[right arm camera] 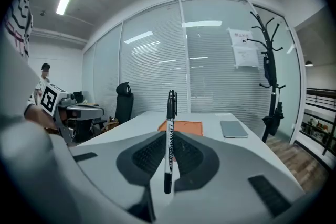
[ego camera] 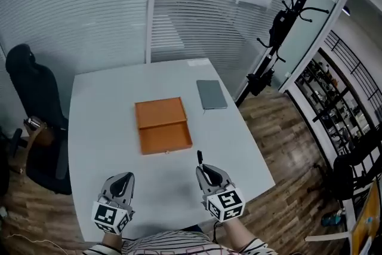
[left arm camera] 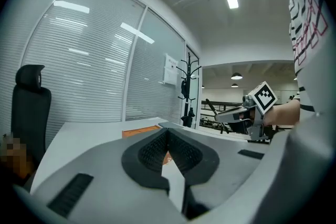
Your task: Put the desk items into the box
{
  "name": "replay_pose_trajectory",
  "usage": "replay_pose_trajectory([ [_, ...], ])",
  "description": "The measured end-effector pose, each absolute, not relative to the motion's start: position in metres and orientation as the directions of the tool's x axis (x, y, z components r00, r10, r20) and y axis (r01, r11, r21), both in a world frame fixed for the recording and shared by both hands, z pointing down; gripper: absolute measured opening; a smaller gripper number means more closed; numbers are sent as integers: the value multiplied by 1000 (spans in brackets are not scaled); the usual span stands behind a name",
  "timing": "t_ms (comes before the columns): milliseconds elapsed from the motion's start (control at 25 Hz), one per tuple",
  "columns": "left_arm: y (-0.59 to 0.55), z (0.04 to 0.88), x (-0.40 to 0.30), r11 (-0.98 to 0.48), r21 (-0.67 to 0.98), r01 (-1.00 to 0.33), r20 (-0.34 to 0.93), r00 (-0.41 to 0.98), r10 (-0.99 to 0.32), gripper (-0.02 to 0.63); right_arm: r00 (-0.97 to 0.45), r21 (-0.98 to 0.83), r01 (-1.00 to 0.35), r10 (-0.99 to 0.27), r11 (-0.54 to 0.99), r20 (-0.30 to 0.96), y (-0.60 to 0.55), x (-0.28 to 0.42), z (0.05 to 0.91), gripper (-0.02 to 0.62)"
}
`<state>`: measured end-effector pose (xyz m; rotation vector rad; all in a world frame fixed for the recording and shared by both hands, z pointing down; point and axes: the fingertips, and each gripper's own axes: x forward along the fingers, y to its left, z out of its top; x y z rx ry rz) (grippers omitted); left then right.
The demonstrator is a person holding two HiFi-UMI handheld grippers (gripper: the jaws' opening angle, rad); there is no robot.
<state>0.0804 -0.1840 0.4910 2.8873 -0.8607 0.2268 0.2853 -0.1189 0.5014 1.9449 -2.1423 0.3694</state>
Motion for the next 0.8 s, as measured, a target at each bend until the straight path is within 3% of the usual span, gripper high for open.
replay_pose_trajectory([
  [440, -196, 482, 95, -693, 51, -719, 164, 690, -705, 22, -300, 80, -933, -879, 352, 372, -209, 314, 509, 57],
  [800, -190, 488, 91, -593, 64, -803, 187, 593, -783, 22, -384, 231, -812, -788, 536, 481, -281, 303, 549, 57],
])
